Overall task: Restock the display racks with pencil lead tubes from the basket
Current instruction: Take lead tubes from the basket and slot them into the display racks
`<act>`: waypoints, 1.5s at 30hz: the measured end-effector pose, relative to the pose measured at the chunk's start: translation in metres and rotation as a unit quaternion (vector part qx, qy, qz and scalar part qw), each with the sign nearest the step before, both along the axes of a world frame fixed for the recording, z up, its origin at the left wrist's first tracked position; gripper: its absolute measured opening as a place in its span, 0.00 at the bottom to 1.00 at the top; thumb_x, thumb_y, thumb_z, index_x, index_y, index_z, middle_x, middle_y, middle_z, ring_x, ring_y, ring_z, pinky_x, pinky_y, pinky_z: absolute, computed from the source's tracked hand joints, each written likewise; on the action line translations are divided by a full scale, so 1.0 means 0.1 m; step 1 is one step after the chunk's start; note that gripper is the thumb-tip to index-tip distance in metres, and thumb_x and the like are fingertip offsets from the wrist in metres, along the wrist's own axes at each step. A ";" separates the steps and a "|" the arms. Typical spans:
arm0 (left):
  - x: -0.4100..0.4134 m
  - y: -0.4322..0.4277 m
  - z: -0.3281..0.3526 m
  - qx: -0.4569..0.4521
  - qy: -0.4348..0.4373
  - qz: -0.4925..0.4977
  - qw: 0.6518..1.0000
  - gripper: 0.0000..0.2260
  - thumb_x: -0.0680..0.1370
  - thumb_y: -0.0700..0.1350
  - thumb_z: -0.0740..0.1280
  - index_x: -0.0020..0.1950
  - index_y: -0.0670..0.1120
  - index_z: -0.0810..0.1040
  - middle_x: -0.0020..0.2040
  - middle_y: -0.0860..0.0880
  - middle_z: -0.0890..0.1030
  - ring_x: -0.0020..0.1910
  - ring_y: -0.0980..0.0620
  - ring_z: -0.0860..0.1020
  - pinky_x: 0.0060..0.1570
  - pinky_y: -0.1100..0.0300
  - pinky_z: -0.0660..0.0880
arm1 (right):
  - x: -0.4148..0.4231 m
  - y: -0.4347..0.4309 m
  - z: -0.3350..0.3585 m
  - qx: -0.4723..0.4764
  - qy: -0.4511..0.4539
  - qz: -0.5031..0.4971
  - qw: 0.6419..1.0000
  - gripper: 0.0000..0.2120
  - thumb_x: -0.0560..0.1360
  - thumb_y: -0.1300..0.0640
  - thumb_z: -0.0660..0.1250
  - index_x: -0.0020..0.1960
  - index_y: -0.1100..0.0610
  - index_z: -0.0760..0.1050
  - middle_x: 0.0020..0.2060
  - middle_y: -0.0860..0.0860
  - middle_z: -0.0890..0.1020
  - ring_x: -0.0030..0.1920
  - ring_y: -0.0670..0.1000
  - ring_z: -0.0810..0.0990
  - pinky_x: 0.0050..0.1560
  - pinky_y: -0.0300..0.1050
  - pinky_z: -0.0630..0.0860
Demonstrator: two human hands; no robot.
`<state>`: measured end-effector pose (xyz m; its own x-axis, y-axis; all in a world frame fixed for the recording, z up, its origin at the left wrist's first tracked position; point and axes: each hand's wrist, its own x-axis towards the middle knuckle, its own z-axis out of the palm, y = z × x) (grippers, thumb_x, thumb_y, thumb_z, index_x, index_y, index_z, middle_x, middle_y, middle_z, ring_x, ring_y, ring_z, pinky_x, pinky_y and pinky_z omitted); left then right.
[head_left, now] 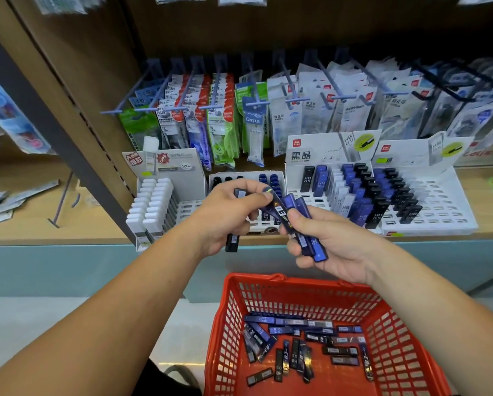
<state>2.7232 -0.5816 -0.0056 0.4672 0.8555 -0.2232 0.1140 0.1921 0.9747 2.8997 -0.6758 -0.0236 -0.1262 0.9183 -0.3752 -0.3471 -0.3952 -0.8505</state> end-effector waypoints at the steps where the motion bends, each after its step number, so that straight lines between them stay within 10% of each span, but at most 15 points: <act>1: -0.03 0.03 0.01 -0.004 -0.003 0.006 1.000 0.03 0.81 0.38 0.71 0.49 0.45 0.80 0.38 0.44 0.77 0.30 0.55 0.69 0.22 0.64 0.57 | -0.02 0.03 -0.01 0.001 0.006 -0.001 1.000 0.16 0.77 0.53 0.69 0.63 0.57 0.77 0.44 0.54 0.79 0.33 0.50 0.74 0.28 0.41 0.69; 8: -0.27 0.28 0.04 -0.020 -0.085 0.120 0.989 0.03 0.83 0.37 0.67 0.50 0.44 0.75 0.36 0.48 0.79 0.31 0.54 0.74 0.18 0.66 0.56 | -0.15 0.24 -0.05 -0.005 0.038 -0.019 0.999 0.08 0.82 0.60 0.65 0.59 0.60 0.76 0.44 0.54 0.81 0.33 0.49 0.75 0.30 0.44 0.73; 13: -0.39 0.45 -0.15 0.225 0.093 0.151 0.958 0.06 0.81 0.40 0.70 0.55 0.50 0.80 0.41 0.52 0.78 0.32 0.58 0.75 0.32 0.59 0.77 | -0.21 0.33 -0.09 -0.013 0.036 -0.062 0.997 0.10 0.81 0.69 0.63 0.60 0.63 0.77 0.41 0.54 0.81 0.33 0.51 0.77 0.38 0.51 0.81; 17: -0.33 0.56 -0.32 0.312 0.167 0.090 0.931 0.08 0.79 0.41 0.73 0.52 0.56 0.82 0.42 0.57 0.80 0.32 0.60 0.71 0.40 0.60 0.76 | -0.26 0.36 -0.09 -0.014 0.046 -0.075 0.996 0.11 0.81 0.70 0.62 0.56 0.59 0.79 0.40 0.54 0.81 0.35 0.51 0.79 0.36 0.50 0.81; 24: -0.32 0.69 -0.41 0.324 0.248 0.062 0.911 0.06 0.77 0.42 0.76 0.51 0.52 0.86 0.38 0.63 0.79 0.32 0.70 0.73 0.35 0.75 0.66 | -0.21 0.39 -0.13 -0.019 0.044 -0.086 0.995 0.10 0.81 0.69 0.62 0.57 0.59 0.78 0.41 0.55 0.81 0.36 0.52 0.78 0.34 0.48 0.79; 33: -0.25 0.76 -0.48 0.331 0.251 0.063 0.907 0.06 0.77 0.44 0.76 0.48 0.55 0.85 0.41 0.61 0.82 0.33 0.62 0.73 0.42 0.60 0.76 | -0.22 0.41 -0.13 -0.023 0.038 -0.083 0.996 0.09 0.81 0.69 0.62 0.56 0.59 0.77 0.40 0.54 0.81 0.35 0.51 0.78 0.33 0.48 0.79; 45: -0.20 0.77 -0.50 0.334 0.250 0.043 0.908 0.05 0.77 0.43 0.75 0.47 0.53 0.85 0.38 0.63 0.79 0.31 0.68 0.73 0.38 0.65 0.70 | -0.15 0.38 -0.14 -0.024 0.024 -0.073 0.997 0.10 0.81 0.69 0.62 0.59 0.60 0.76 0.43 0.55 0.80 0.35 0.51 0.78 0.34 0.48 0.76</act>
